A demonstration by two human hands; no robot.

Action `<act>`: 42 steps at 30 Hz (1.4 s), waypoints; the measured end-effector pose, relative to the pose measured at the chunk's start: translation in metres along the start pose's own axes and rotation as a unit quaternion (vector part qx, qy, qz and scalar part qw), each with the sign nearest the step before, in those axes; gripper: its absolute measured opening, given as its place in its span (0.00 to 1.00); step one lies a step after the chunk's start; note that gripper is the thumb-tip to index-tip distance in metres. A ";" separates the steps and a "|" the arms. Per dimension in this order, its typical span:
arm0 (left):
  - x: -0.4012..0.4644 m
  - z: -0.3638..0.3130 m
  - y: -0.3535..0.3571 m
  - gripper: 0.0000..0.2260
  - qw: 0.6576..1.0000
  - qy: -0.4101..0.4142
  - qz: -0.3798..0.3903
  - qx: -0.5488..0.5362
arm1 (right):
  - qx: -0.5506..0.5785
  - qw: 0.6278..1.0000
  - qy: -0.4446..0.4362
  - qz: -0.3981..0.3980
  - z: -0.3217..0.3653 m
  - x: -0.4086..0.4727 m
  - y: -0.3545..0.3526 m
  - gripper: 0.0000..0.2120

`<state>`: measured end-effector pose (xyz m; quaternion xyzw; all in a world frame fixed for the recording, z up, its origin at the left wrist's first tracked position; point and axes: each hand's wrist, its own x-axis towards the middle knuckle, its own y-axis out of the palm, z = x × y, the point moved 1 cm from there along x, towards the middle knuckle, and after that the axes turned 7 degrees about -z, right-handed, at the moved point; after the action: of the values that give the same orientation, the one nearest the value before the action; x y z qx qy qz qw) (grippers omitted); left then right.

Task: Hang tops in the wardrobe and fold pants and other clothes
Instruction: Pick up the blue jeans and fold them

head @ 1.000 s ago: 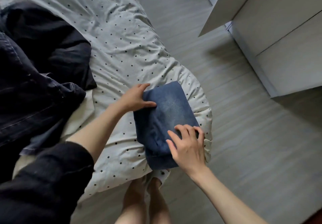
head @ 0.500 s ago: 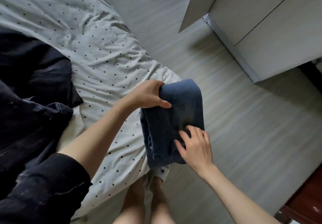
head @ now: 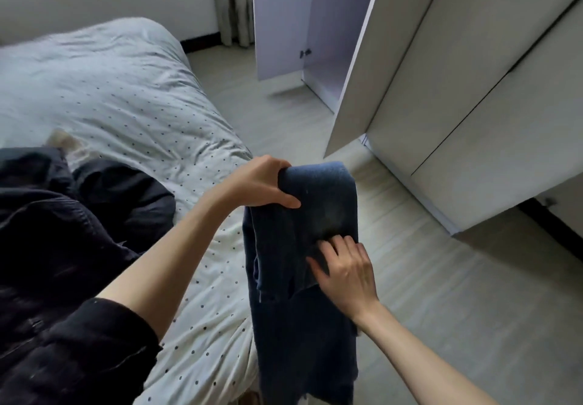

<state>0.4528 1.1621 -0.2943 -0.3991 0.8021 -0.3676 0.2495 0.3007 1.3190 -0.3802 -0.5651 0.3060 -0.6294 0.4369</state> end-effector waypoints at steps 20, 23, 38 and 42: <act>-0.086 0.087 -0.021 0.17 0.953 -0.110 -0.225 0.169 | 0.264 0.893 0.058 0.359 0.073 0.042 0.051 0.24; -0.084 0.112 -0.004 0.15 0.954 -0.132 -0.220 0.157 | 0.273 0.871 0.093 0.397 0.070 0.036 0.074 0.25; -0.008 0.178 -0.032 0.12 0.955 -0.056 -0.179 0.229 | 0.436 0.742 0.380 0.339 0.108 0.139 0.149 0.23; -0.024 0.186 0.028 0.13 0.968 -0.018 -0.082 0.235 | 0.507 0.561 0.571 0.319 0.083 0.114 0.162 0.20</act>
<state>0.5821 1.1212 -0.4265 -0.4003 0.6532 -0.5574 0.3200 0.4178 1.1561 -0.4572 0.3616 0.2828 -0.6917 0.5575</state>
